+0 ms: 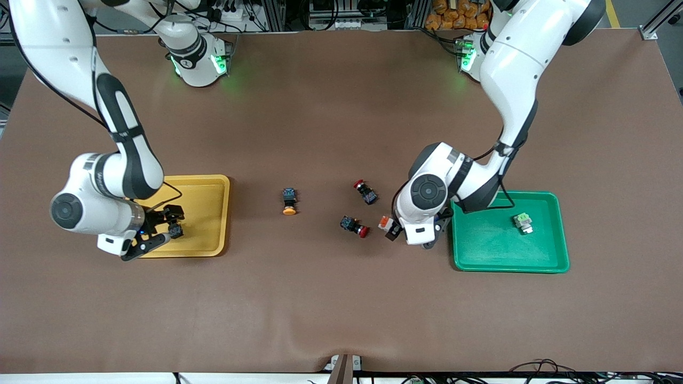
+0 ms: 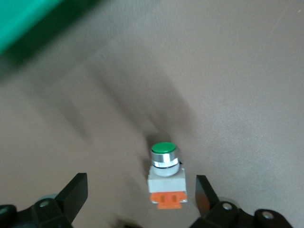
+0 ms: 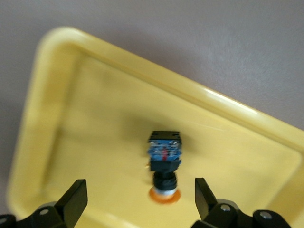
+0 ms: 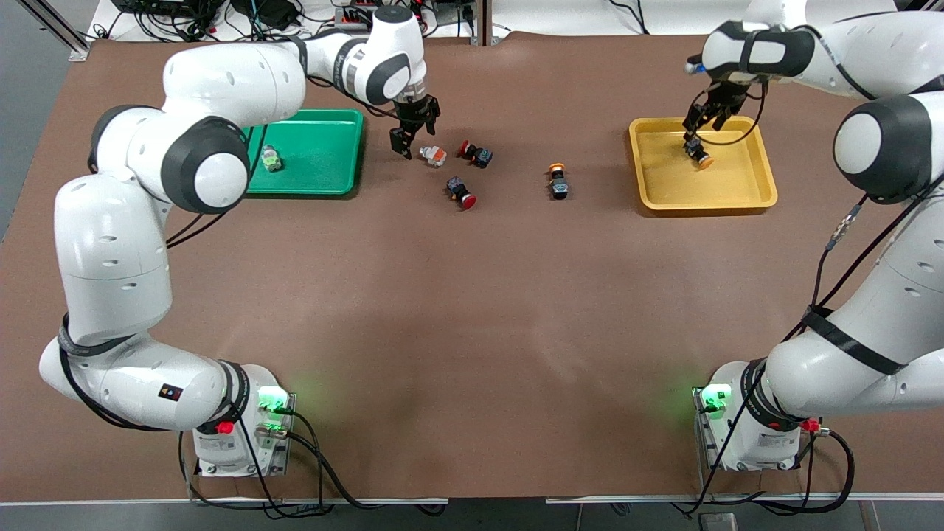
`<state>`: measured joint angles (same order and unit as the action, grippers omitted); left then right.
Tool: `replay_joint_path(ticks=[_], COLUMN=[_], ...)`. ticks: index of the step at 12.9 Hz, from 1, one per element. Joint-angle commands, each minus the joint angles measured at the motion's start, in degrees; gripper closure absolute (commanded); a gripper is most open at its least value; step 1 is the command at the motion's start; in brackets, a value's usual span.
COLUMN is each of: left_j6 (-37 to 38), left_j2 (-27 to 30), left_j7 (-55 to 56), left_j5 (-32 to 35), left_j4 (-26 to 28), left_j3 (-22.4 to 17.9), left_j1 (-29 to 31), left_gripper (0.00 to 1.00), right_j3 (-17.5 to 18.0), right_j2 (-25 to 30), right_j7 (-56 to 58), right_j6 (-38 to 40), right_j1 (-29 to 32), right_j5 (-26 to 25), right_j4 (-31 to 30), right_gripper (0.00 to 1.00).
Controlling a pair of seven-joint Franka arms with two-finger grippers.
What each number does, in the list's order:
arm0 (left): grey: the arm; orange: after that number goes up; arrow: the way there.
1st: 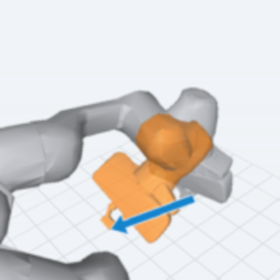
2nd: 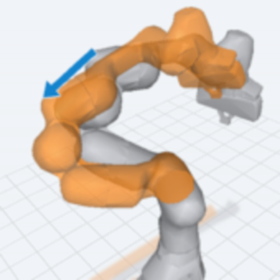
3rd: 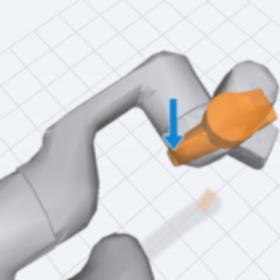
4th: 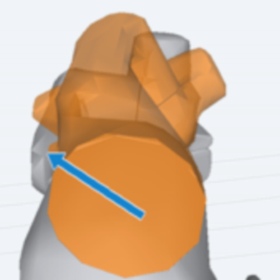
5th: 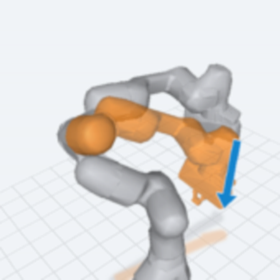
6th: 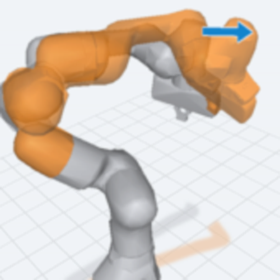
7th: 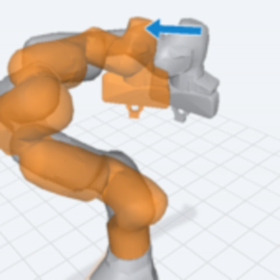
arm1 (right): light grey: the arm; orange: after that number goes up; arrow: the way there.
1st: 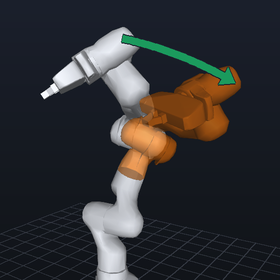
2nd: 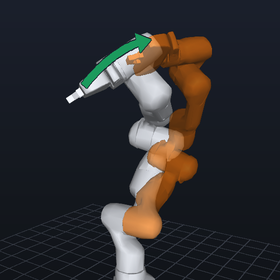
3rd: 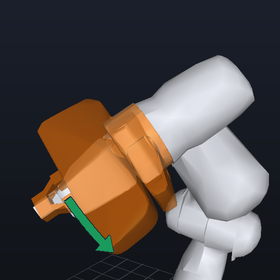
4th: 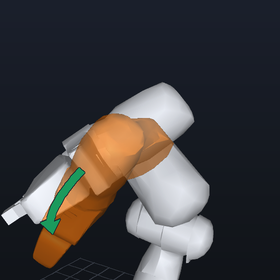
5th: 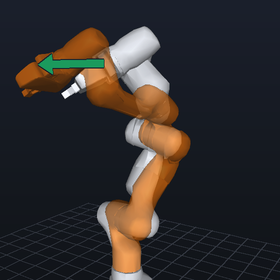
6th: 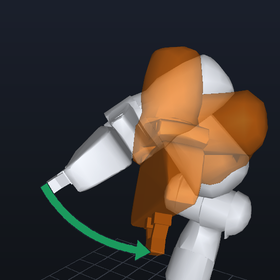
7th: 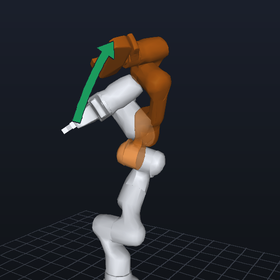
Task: Place green and yellow buttons in trays
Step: 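Grasp a second yellow button with the right gripper while the left gripper carries green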
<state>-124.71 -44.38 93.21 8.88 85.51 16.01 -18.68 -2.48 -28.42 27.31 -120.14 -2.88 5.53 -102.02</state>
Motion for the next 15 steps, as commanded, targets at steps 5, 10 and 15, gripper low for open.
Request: replay_joint_path(ticks=[5, 10, 15], left_j6=[-5.45, -6.60, -6.34], left_j2=[-3.78, -4.40, -2.65], left_j7=[6.37, 7.16, 6.72], left_j5=[0.17, 0.17, 0.17], left_j4=[-1.40, -1.40, -1.92], left_j3=[-4.14, -6.52, -6.61], left_j1=[-4.87, -7.08, -6.91], left_gripper=[0.00, 1.00, 1.00], right_j3=[0.29, 0.20, 0.29], right_j2=[2.23, 0.64, -0.40], right_j7=[-27.44, -46.54, -49.10], right_j6=[4.06, -5.44, -13.44], right_j1=[-13.87, -26.28, -30.59], right_j5=[2.11, 5.02, 5.11], right_j4=[1.30, -2.82, -7.31], right_gripper=[0.00, 0.00, 0.00])
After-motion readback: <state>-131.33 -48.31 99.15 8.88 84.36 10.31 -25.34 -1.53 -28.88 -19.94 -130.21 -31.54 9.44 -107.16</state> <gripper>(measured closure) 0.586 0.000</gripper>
